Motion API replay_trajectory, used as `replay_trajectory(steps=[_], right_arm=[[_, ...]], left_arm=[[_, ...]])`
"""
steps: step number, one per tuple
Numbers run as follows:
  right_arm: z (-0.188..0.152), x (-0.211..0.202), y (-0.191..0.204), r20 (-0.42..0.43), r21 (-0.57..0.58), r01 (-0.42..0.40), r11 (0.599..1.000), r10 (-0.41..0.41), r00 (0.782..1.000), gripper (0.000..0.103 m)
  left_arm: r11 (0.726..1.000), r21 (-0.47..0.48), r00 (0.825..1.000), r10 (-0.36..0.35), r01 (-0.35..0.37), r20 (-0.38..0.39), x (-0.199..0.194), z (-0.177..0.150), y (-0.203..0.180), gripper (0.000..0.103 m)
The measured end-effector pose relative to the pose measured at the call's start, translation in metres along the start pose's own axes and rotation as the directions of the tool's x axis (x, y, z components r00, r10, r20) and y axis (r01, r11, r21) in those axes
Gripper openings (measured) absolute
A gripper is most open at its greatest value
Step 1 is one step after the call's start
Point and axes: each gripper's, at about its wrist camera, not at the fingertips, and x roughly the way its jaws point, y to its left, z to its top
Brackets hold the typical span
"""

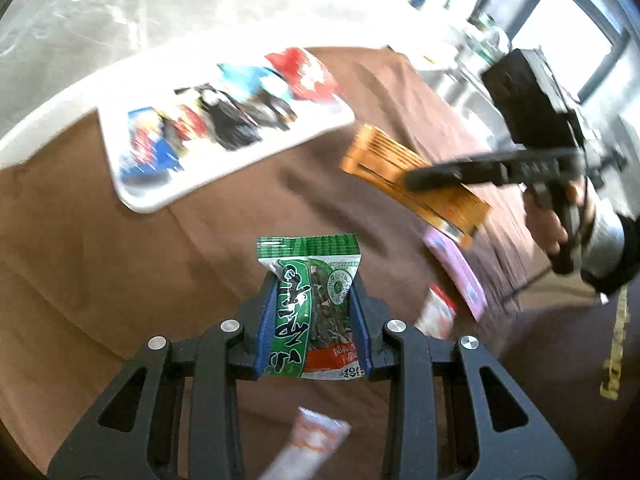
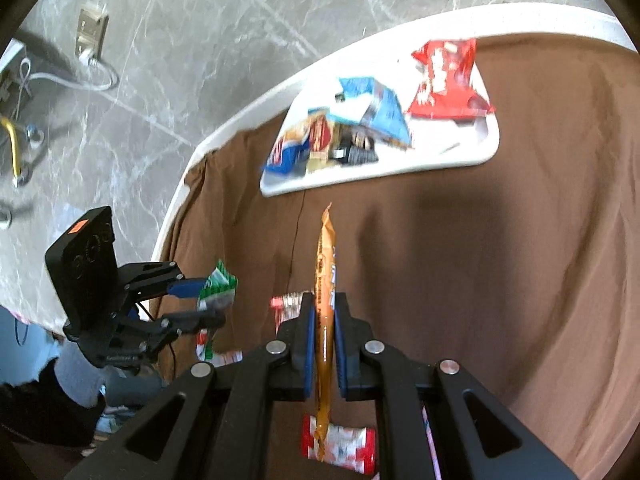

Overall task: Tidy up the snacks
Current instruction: 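Carry the green packet with the left gripper into the tray while the right carries the orange packet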

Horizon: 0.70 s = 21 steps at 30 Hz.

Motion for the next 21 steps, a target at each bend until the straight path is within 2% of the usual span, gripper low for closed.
replay_trajectory(steps=[5, 9, 18, 21], right_arm=[[0.034, 0.004, 0.002, 0.040, 0.006, -0.018, 1.000, 0.017, 0.999, 0.011], [0.063, 0.016, 0.010, 0.056, -0.001, -0.033, 0.999, 0.033, 0.998, 0.011], [0.121, 0.065, 0.032, 0.072, -0.009, -0.039, 0.999, 0.039, 0.997, 0.011], [0.137, 0.083, 0.032, 0.067, 0.002, -0.042, 0.999, 0.041, 0.997, 0.011]], left_arm=[[0.994, -0.101, 0.996, 0.051, -0.044, 0.068, -0.004, 0.034, 0.042, 0.030], [0.985, -0.165, 0.991, 0.061, -0.042, 0.116, 0.000, 0.063, 0.072, 0.030], [0.975, -0.202, 0.986, 0.120, -0.094, 0.118, 0.032, 0.113, 0.127, 0.031], [0.971, -0.217, 0.986, 0.122, -0.095, 0.115, 0.044, 0.120, 0.141, 0.031]])
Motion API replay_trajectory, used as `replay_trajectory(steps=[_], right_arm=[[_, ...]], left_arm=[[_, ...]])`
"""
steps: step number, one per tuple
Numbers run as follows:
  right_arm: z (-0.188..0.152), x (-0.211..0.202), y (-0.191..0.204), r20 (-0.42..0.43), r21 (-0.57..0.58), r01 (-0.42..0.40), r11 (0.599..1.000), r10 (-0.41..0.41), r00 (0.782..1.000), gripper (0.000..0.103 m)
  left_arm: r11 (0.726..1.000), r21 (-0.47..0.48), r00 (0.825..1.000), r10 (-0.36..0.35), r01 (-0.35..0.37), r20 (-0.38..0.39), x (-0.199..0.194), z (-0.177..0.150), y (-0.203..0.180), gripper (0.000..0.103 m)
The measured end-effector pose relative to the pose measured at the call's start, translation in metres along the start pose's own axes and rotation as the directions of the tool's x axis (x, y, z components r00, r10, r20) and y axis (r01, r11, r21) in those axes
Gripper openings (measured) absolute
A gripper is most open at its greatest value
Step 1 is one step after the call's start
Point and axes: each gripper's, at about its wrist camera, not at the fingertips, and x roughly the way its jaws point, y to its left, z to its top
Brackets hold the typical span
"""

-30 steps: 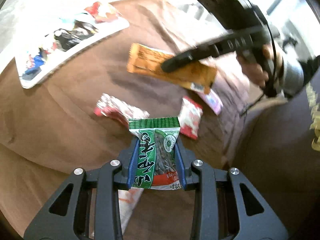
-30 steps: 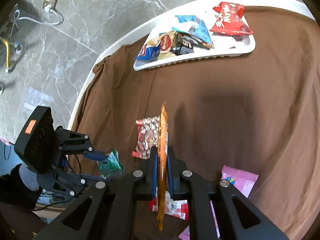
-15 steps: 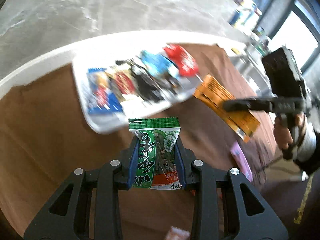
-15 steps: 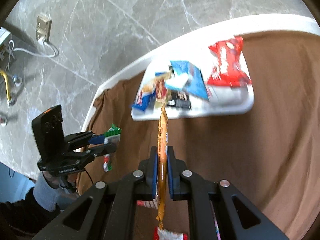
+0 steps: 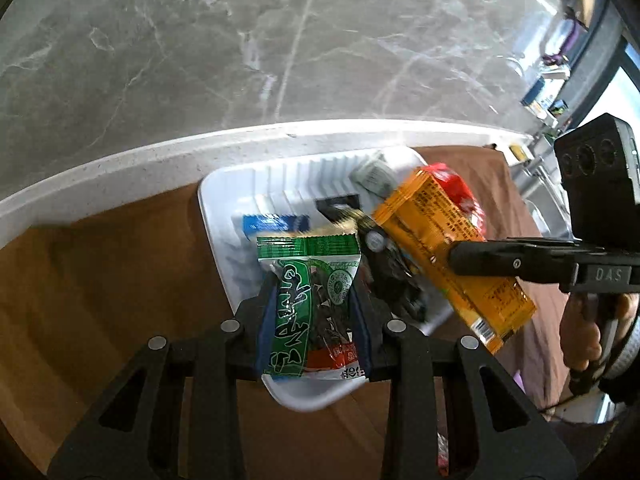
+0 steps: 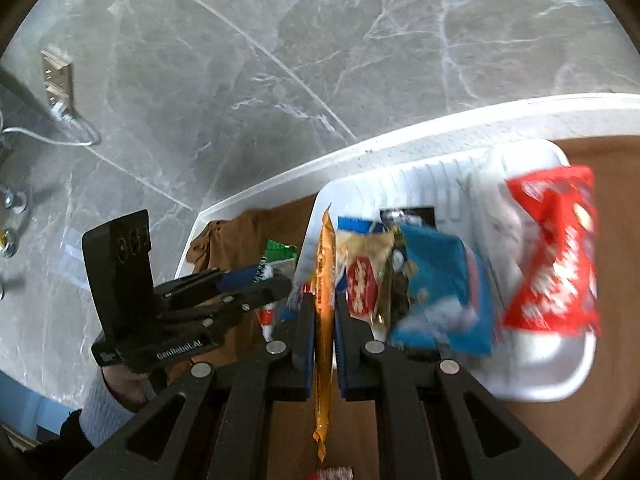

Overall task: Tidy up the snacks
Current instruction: 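Carry the green packet with the left gripper into the tray while the right carries the orange packet, then open both grippers to release the packets in the tray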

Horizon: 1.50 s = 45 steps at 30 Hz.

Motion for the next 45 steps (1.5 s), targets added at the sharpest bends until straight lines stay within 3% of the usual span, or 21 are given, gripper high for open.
replay_trajectory(steps=[9, 12, 17, 21, 31, 39, 45], right_arm=[[0.025, 0.043, -0.010, -0.012, 0.017, 0.064, 0.998, -0.063, 0.998, 0.011], [0.026, 0.049, -0.009, -0.007, -0.014, 0.110, 0.994, -0.110, 0.994, 0.013], [0.023, 0.051, 0.003, 0.014, -0.069, 0.166, 0.984, -0.166, 0.986, 0.034], [0.022, 0.042, 0.010, 0.045, -0.084, 0.167, 0.982, -0.164, 0.985, 0.035], [0.005, -0.009, 0.027, 0.117, -0.141, 0.166, 0.976, -0.151, 0.982, 0.036], [-0.031, -0.051, 0.037, 0.125, -0.176, 0.171, 0.970, -0.150, 0.981, 0.037], [-0.070, -0.084, 0.037, 0.129, -0.199, 0.187, 0.962, -0.164, 0.978, 0.044]], left_arm=[[0.999, -0.027, 1.000, 0.016, -0.017, -0.016, 0.041, 0.021, 0.026, 0.033], [0.999, -0.018, 0.999, 0.047, -0.048, -0.026, 0.053, 0.025, 0.029, 0.044], [0.999, -0.003, 0.999, 0.051, -0.051, -0.016, 0.054, 0.026, 0.023, 0.055], [0.996, 0.013, 0.996, 0.090, -0.090, 0.010, 0.047, 0.027, 0.016, 0.065], [0.995, -0.021, 0.992, 0.096, -0.095, 0.082, 0.010, 0.028, 0.011, 0.065], [0.996, -0.008, 0.987, 0.086, -0.086, 0.138, -0.039, -0.001, -0.013, 0.065], [0.995, 0.045, 0.989, 0.083, -0.089, 0.122, -0.070, -0.057, -0.048, 0.065]])
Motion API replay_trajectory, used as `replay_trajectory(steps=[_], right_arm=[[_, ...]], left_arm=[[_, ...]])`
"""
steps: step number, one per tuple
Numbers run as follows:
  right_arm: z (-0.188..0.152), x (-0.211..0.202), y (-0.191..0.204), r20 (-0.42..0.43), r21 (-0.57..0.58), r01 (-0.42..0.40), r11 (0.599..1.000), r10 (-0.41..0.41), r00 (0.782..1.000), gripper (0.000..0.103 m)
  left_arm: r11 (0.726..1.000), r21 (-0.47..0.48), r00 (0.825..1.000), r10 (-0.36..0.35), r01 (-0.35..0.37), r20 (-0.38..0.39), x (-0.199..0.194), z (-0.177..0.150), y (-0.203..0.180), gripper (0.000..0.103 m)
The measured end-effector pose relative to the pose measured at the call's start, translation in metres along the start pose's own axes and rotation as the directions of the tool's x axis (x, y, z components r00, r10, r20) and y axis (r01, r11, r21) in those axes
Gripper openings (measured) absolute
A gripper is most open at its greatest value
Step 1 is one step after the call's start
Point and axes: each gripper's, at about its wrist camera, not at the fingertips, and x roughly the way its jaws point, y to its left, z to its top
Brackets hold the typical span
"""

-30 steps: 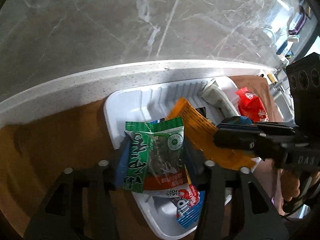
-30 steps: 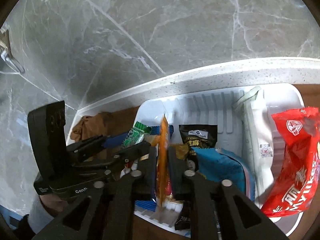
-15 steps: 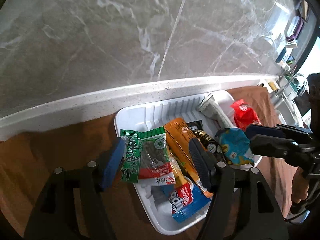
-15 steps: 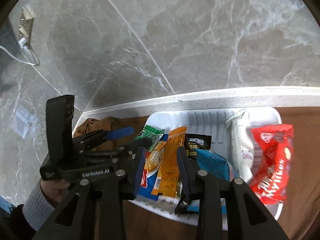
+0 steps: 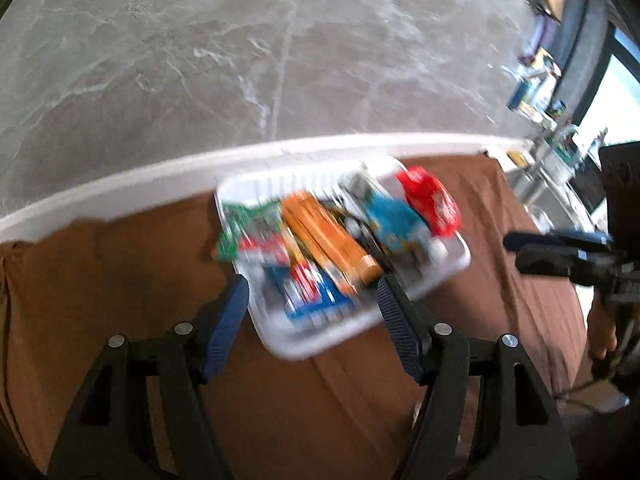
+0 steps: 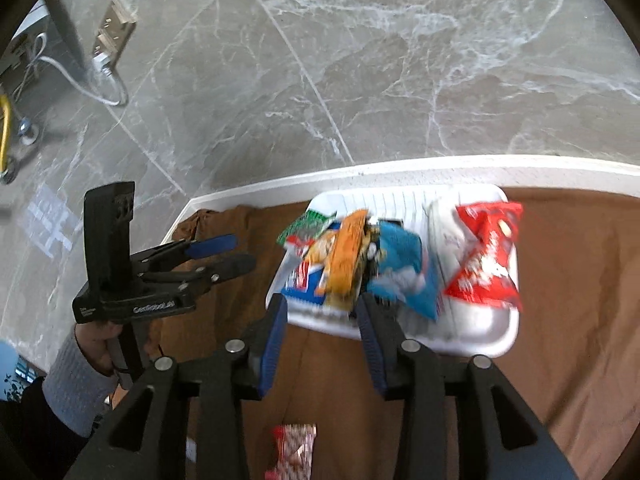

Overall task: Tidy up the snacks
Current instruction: 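Open both grippers to release the packets in the tray, then grasp the pink bar packet with the right gripper while the left grasps the red patterned wrapper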

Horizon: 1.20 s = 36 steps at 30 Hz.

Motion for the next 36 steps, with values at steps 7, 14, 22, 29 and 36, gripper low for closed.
replay_trajectory(steps=[7, 14, 22, 29, 36], right_arm=[[-0.060, -0.034, -0.005, -0.043, -0.030, 0.081, 0.996, -0.082, 0.996, 0.045], [-0.126, -0.045, -0.028, -0.127, -0.013, 0.202, 0.979, -0.202, 0.971, 0.045], [-0.175, -0.047, -0.042, -0.201, 0.020, 0.273, 0.962, -0.263, 0.944, 0.045], [-0.194, -0.043, -0.041, -0.238, 0.029, 0.299, 0.954, -0.284, 0.929, 0.045], [-0.197, -0.038, -0.040, -0.247, 0.029, 0.310, 0.950, -0.294, 0.923, 0.045]], left_arm=[[0.999, 0.028, 0.996, -0.022, 0.024, -0.083, -0.015, -0.067, -0.046, 0.065], [0.997, -0.001, 0.983, -0.076, 0.077, -0.167, -0.003, -0.119, -0.088, 0.065], [0.995, -0.016, 0.971, -0.100, 0.099, -0.217, 0.016, -0.137, -0.113, 0.065], [0.996, -0.008, 0.964, -0.083, 0.084, -0.252, 0.035, -0.135, -0.121, 0.065], [0.998, 0.004, 0.963, -0.061, 0.064, -0.263, 0.045, -0.132, -0.125, 0.065]])
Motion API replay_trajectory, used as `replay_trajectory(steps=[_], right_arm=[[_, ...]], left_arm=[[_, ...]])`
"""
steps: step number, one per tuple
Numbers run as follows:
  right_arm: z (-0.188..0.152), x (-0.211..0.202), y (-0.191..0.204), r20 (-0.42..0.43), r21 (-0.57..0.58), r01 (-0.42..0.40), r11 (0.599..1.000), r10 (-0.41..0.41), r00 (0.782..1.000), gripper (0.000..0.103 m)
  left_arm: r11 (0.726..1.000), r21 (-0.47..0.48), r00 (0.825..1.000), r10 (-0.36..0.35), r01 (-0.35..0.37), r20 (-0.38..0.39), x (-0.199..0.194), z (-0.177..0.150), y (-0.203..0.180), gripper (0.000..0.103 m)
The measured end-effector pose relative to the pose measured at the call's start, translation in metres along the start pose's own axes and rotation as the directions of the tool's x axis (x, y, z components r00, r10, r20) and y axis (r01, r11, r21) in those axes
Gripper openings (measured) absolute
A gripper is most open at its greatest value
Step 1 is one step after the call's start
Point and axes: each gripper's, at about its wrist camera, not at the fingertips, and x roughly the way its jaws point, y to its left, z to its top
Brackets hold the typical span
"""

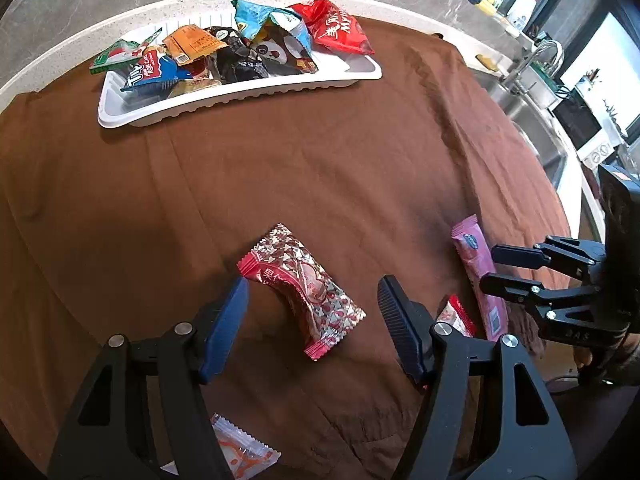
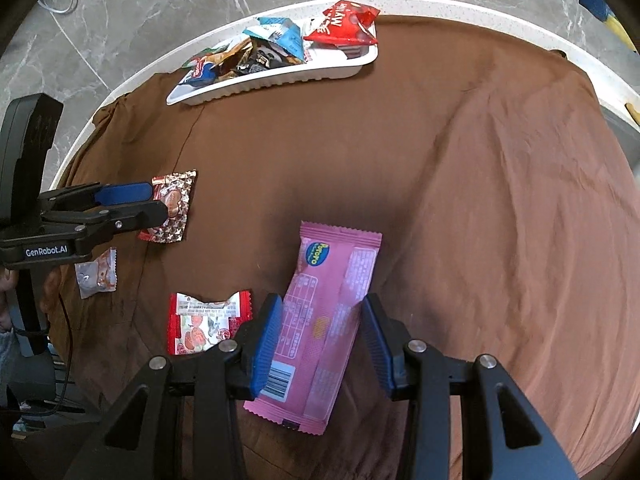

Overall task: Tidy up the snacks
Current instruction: 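Grasp the pink bar packet with the right gripper while the left grasps the red patterned wrapper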

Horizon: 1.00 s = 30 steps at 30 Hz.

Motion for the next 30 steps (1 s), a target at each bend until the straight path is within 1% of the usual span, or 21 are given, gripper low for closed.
replay_trajectory(steps=[6, 13, 18, 20, 21, 23, 24, 25, 26, 27, 28, 30], right_arm=[[0.001, 0.002, 0.002, -0.017, 0.004, 0.018, 1.000, -0.018, 1.000, 0.046], [0.003, 0.003, 0.006, -0.022, -0.018, 0.042, 0.999, -0.042, 0.999, 0.046], [0.003, 0.009, 0.006, -0.047, -0.021, 0.052, 0.998, -0.053, 0.997, 0.046], [0.002, 0.010, 0.008, -0.043, -0.031, 0.059, 0.998, -0.060, 0.997, 0.046], [0.002, 0.010, 0.008, -0.043, -0.034, 0.060, 0.998, -0.061, 0.997, 0.045], [0.003, 0.011, 0.007, -0.039, -0.032, 0.062, 0.998, -0.063, 0.997, 0.036], [0.003, 0.011, 0.005, -0.038, -0.029, 0.061, 0.998, -0.062, 0.997, 0.035], [0.003, 0.010, 0.004, -0.037, -0.026, 0.055, 0.998, -0.056, 0.998, 0.034], [0.003, 0.010, 0.004, -0.037, -0.023, 0.051, 0.998, -0.052, 0.998, 0.028], [0.003, 0.010, 0.002, -0.036, -0.017, 0.043, 0.999, -0.043, 0.998, 0.022], [0.003, 0.011, 0.001, -0.039, -0.013, 0.036, 0.999, -0.037, 0.999, 0.018], [0.003, 0.011, -0.001, -0.044, -0.004, 0.020, 1.000, -0.020, 0.999, 0.014]], left_arm=[[1.000, 0.002, 1.000, 0.006, -0.006, -0.002, 0.004, 0.003, -0.002, 0.065], [0.999, 0.023, 1.000, 0.028, -0.027, -0.009, 0.012, 0.006, -0.007, 0.065], [0.996, 0.057, 0.997, 0.074, -0.072, -0.028, 0.020, 0.006, -0.010, 0.065], [0.996, 0.053, 0.997, 0.072, -0.070, -0.032, 0.022, 0.005, -0.008, 0.065], [0.996, 0.049, 0.997, 0.071, -0.069, -0.031, 0.023, 0.005, -0.007, 0.065], [0.997, 0.047, 0.997, 0.069, -0.067, -0.035, 0.025, 0.005, -0.004, 0.065], [0.997, 0.049, 0.997, 0.069, -0.067, -0.028, 0.025, 0.005, -0.004, 0.062], [0.996, 0.050, 0.997, 0.072, -0.070, -0.026, 0.025, 0.005, -0.003, 0.056], [0.995, 0.058, 0.997, 0.078, -0.076, -0.025, 0.025, 0.004, -0.004, 0.049], [0.992, 0.084, 0.995, 0.092, -0.090, -0.022, 0.025, 0.004, -0.005, 0.042], [0.991, 0.097, 0.995, 0.099, -0.097, -0.019, 0.025, 0.004, -0.006, 0.030], [0.991, 0.102, 0.996, 0.091, -0.089, -0.017, 0.025, 0.003, -0.006, 0.028]])
